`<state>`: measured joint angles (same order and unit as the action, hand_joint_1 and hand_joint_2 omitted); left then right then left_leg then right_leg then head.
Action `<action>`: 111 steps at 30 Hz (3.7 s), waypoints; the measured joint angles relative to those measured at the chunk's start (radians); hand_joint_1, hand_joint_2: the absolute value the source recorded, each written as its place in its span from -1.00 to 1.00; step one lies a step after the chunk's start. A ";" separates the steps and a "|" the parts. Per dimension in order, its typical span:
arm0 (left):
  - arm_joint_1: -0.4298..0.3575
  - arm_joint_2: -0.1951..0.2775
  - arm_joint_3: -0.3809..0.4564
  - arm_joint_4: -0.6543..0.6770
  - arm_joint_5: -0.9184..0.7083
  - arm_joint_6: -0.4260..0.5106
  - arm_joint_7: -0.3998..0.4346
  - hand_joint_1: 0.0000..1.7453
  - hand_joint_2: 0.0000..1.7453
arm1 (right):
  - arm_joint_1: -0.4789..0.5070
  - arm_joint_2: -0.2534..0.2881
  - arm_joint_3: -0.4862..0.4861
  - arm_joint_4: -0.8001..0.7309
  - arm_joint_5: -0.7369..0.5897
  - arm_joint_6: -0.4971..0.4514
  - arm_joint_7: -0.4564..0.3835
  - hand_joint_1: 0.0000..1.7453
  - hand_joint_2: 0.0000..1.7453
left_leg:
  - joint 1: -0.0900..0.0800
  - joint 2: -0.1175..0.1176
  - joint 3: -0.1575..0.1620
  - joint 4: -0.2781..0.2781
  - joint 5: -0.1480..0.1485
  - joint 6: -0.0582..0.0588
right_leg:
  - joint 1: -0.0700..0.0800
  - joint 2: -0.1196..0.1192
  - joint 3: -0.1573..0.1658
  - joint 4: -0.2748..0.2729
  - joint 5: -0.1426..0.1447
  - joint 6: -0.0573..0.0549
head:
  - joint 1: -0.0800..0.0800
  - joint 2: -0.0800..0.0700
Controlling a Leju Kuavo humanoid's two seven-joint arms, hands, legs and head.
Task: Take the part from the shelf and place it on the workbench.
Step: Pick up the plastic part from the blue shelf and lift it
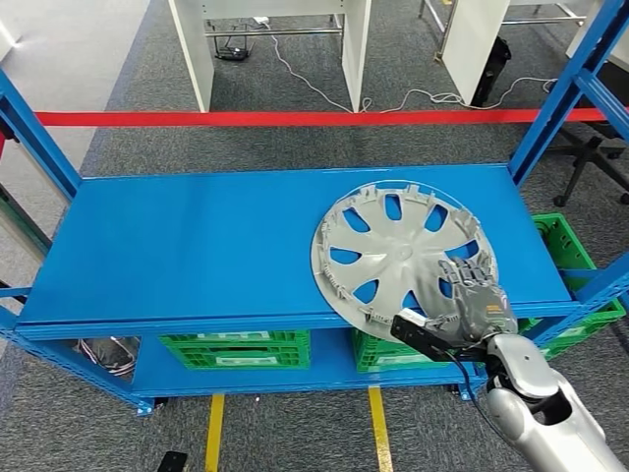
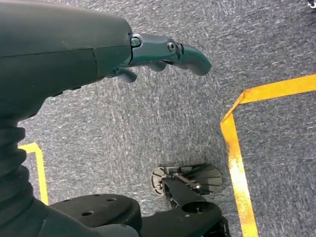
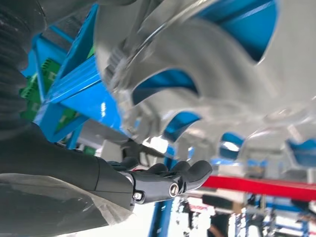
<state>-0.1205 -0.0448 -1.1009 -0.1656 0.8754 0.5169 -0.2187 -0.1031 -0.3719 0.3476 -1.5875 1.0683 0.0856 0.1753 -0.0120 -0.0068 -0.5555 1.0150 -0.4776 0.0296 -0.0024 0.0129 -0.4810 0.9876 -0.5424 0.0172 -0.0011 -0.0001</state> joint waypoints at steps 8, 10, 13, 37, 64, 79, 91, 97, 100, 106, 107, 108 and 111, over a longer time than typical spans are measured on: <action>-0.002 0.000 -0.003 0.000 0.001 -0.001 0.001 -1.00 1.00 | -0.040 0.000 0.040 0.041 -0.068 0.029 -0.033 -1.00 1.00 | 0.000 0.000 0.000 0.000 0.000 0.000 | 0.000 0.001 0.000 0.000 0.000 0.000 | 0.000 0.000; -0.002 0.000 -0.003 0.000 0.001 -0.001 0.001 -1.00 1.00 | -0.040 0.000 0.040 0.041 -0.068 0.029 -0.033 -1.00 1.00 | 0.000 0.000 0.000 0.000 0.000 0.000 | 0.000 0.001 0.000 0.000 0.000 0.000 | 0.000 0.000; -0.002 0.000 -0.003 0.000 0.001 -0.001 0.001 -1.00 1.00 | -0.042 0.000 0.046 0.043 -0.071 0.029 -0.035 -1.00 1.00 | 0.000 0.000 0.000 0.000 0.000 0.000 | 0.000 0.000 0.000 0.000 0.000 0.000 | 0.000 0.000; -0.001 0.001 -0.012 0.000 0.012 -0.005 0.001 -1.00 1.00 | -0.043 -0.032 0.188 -0.022 -0.208 0.028 -0.051 -1.00 1.00 | 0.000 0.000 0.000 0.000 0.001 0.000 | 0.000 0.000 0.000 0.000 0.001 0.000 | 0.000 0.000; -0.001 0.001 -0.026 0.001 0.023 -0.005 0.000 -1.00 1.00 | -0.031 -0.060 0.219 -0.036 -0.220 -0.005 -0.037 -1.00 1.00 | 0.000 0.000 0.000 0.000 0.001 0.000 | 0.000 0.000 0.000 0.000 0.001 0.000 | 0.000 0.000; 0.006 0.001 -0.026 0.002 0.044 -0.005 -0.017 -1.00 1.00 | 0.036 -0.074 0.199 -0.159 -0.178 -0.074 -0.033 -1.00 1.00 | 0.000 0.000 0.000 0.000 0.001 0.000 | 0.000 0.000 -0.001 0.000 0.001 0.000 | 0.000 0.000; 0.006 0.001 -0.027 0.005 0.041 -0.005 -0.015 -1.00 1.00 | 0.062 -0.075 0.195 -0.183 -0.181 -0.060 -0.046 -1.00 1.00 | 0.000 0.000 0.000 0.000 0.001 0.000 | 0.000 0.000 -0.001 0.000 0.001 0.000 | 0.000 0.000; 0.003 0.000 -0.039 0.005 0.035 -0.005 -0.006 -1.00 1.00 | 0.062 -0.073 0.209 -0.156 -0.208 -0.038 -0.051 -1.00 1.00 | 0.000 0.000 0.000 0.000 0.001 0.000 | 0.000 0.000 0.000 0.000 0.001 0.000 | 0.000 0.000; 0.003 0.000 -0.045 0.005 0.035 -0.005 -0.004 -1.00 1.00 | 0.061 -0.072 0.211 -0.145 -0.211 -0.037 -0.052 -1.00 1.00 | 0.000 0.000 0.000 0.000 0.001 0.000 | 0.000 0.000 0.000 0.000 0.001 0.000 | 0.000 0.000; 0.001 0.000 -0.051 0.005 0.033 -0.005 0.002 -1.00 1.00 | 0.056 -0.070 0.214 -0.123 -0.218 -0.032 -0.051 -1.00 1.00 | 0.000 0.000 0.000 0.000 0.001 0.000 | 0.000 0.000 0.000 0.000 0.001 0.000 | 0.000 0.000; 0.000 0.000 -0.052 0.005 0.031 -0.005 0.003 -1.00 1.00 | 0.053 -0.068 0.215 -0.116 -0.219 -0.030 -0.050 -1.00 1.00 | 0.000 0.000 0.000 0.000 0.001 0.000 | 0.000 0.000 0.000 0.000 0.001 0.000 | 0.000 0.000; -0.001 0.000 -0.053 0.005 0.030 -0.005 0.004 -1.00 1.00 | 0.049 -0.066 0.216 -0.107 -0.220 -0.029 -0.050 -1.00 1.00 | 0.000 0.000 0.000 0.000 0.001 0.000 | 0.000 0.000 0.000 0.000 0.001 0.000 | 0.000 0.000; -0.003 0.000 -0.057 0.005 0.025 -0.005 0.007 -1.00 1.00 | 0.037 -0.060 0.219 -0.079 -0.221 -0.025 -0.046 -1.00 1.00 | 0.000 0.000 0.000 0.000 0.001 0.000 | 0.000 0.000 0.000 0.000 0.001 0.000 | 0.000 0.000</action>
<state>-0.1235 -0.0449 -1.1575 -0.1602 0.9005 0.5119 -0.2119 -0.0658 -0.4316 0.5664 -1.6666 0.8474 0.0604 0.1292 -0.0119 -0.0068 -0.5557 1.0149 -0.4763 0.0296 -0.0024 0.0129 -0.4812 0.9876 -0.5416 0.0173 -0.0011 -0.0004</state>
